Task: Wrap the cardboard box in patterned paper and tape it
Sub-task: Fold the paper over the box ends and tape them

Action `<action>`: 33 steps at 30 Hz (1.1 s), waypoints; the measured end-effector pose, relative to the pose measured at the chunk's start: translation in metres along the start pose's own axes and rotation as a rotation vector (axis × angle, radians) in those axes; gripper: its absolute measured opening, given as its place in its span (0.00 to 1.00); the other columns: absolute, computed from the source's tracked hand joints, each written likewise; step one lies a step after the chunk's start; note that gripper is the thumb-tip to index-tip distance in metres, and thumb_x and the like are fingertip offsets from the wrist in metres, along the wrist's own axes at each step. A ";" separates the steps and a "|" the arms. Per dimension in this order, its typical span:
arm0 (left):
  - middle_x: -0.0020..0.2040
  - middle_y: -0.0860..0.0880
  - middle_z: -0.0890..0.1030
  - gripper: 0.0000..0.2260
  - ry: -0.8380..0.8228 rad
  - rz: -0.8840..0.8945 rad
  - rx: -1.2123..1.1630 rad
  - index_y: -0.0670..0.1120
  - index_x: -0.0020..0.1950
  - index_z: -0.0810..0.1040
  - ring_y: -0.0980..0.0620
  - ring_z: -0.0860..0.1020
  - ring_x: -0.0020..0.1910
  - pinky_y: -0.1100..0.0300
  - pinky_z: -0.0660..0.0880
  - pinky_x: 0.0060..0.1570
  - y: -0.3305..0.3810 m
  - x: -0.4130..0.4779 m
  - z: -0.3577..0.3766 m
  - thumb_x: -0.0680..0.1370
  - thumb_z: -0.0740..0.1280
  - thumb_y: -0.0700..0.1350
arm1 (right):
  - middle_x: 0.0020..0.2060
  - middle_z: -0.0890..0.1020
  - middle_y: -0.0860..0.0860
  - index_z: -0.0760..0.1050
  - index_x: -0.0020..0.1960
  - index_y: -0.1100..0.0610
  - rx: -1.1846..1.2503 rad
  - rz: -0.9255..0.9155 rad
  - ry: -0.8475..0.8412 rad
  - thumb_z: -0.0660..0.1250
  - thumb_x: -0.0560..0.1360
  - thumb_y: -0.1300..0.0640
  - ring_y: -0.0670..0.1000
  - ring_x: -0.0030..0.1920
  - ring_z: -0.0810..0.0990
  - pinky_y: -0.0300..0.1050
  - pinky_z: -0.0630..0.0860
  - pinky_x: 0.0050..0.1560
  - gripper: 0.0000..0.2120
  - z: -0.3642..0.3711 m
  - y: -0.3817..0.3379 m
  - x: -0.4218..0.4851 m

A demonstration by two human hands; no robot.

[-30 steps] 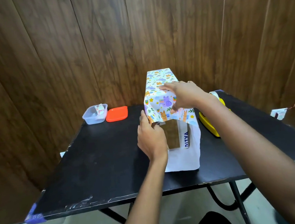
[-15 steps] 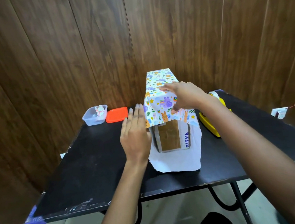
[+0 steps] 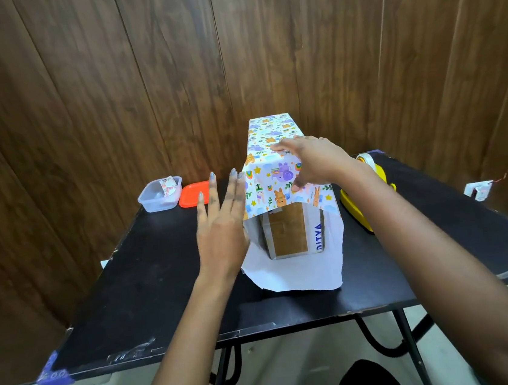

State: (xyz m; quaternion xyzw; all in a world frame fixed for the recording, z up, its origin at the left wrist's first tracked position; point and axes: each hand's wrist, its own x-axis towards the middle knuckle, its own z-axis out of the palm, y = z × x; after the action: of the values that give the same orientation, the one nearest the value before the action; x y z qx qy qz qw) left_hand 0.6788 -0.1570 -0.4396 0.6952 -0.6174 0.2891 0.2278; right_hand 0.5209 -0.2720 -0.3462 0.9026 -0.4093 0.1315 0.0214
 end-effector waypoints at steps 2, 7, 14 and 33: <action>0.78 0.48 0.44 0.36 -0.198 0.003 -0.054 0.44 0.78 0.46 0.41 0.39 0.75 0.40 0.45 0.72 0.008 -0.001 -0.013 0.72 0.58 0.38 | 0.73 0.65 0.48 0.56 0.76 0.46 0.013 -0.008 0.011 0.74 0.69 0.57 0.52 0.73 0.60 0.51 0.63 0.67 0.42 -0.001 0.000 -0.001; 0.76 0.47 0.35 0.38 -0.232 0.028 0.064 0.44 0.77 0.41 0.43 0.30 0.73 0.39 0.34 0.69 0.035 0.029 -0.051 0.77 0.57 0.59 | 0.69 0.69 0.51 0.57 0.75 0.46 -0.029 -0.016 0.037 0.75 0.67 0.55 0.54 0.69 0.66 0.49 0.67 0.61 0.42 0.001 0.001 0.001; 0.78 0.46 0.49 0.39 -0.522 0.149 0.318 0.42 0.77 0.44 0.46 0.40 0.76 0.40 0.37 0.71 0.039 0.111 -0.037 0.77 0.63 0.55 | 0.71 0.67 0.49 0.54 0.76 0.47 -0.122 -0.033 0.024 0.75 0.68 0.50 0.53 0.69 0.67 0.51 0.66 0.63 0.44 0.000 0.005 0.003; 0.77 0.44 0.53 0.44 -0.432 0.196 0.195 0.43 0.76 0.50 0.47 0.46 0.77 0.44 0.45 0.73 0.020 0.102 -0.023 0.71 0.72 0.56 | 0.77 0.49 0.49 0.40 0.77 0.48 -0.261 -0.064 -0.104 0.75 0.68 0.62 0.53 0.77 0.49 0.48 0.66 0.67 0.53 -0.004 0.008 -0.002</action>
State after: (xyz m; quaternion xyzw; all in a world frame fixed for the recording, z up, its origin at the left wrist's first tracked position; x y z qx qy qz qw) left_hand 0.6635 -0.2177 -0.3538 0.6964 -0.6853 0.2128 -0.0065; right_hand 0.5132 -0.2756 -0.3436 0.9103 -0.3945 0.0293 0.1216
